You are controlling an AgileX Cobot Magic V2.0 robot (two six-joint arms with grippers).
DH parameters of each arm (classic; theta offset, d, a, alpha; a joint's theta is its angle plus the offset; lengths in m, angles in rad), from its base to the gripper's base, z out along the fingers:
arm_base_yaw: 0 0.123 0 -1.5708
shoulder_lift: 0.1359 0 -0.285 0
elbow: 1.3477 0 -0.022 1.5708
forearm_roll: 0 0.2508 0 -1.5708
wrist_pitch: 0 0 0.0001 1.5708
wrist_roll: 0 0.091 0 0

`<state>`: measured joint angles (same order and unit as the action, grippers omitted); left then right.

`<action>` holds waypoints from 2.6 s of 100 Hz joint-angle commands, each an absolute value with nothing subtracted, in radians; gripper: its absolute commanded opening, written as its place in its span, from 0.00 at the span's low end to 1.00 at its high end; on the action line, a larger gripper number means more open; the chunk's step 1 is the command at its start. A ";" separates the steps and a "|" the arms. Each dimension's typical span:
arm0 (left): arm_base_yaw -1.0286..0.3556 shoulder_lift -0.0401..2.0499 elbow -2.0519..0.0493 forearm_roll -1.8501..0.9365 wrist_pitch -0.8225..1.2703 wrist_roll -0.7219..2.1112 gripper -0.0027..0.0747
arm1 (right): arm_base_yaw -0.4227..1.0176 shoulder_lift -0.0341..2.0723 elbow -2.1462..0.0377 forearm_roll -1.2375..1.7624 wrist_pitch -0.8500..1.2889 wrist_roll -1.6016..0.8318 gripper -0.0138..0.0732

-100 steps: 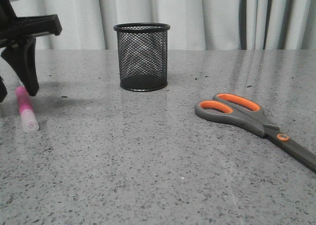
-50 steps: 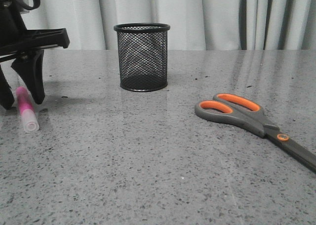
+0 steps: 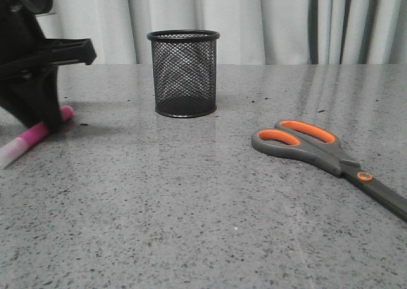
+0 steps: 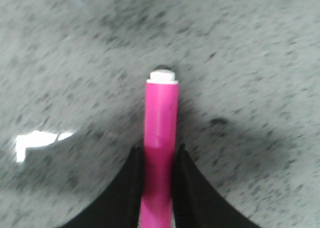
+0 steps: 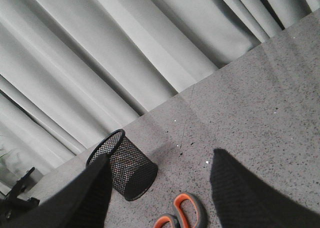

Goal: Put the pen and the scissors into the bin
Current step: 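Lift the pink highlighter with the left gripper over the mesh cup, then lower the highlighter into the mesh cup and open the left gripper, then move the right gripper down onto the scissors' handle end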

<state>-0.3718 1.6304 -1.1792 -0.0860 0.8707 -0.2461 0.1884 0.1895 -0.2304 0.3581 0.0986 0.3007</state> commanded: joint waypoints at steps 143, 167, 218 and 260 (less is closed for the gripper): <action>-0.625 1.702 -1.330 -0.480 -0.115 0.183 0.02 | 0.191 0.213 -0.266 0.352 0.033 0.291 0.61; -0.625 1.704 -1.330 -0.478 -0.033 0.183 0.02 | 0.191 0.213 -0.266 0.352 0.040 0.291 0.61; -0.625 1.543 -1.330 -0.405 0.000 0.183 0.60 | 0.191 0.213 -0.282 0.350 0.068 0.285 0.61; -0.625 0.895 -1.179 -0.367 0.375 0.183 0.40 | 0.245 0.496 -0.801 0.334 0.488 -0.304 0.52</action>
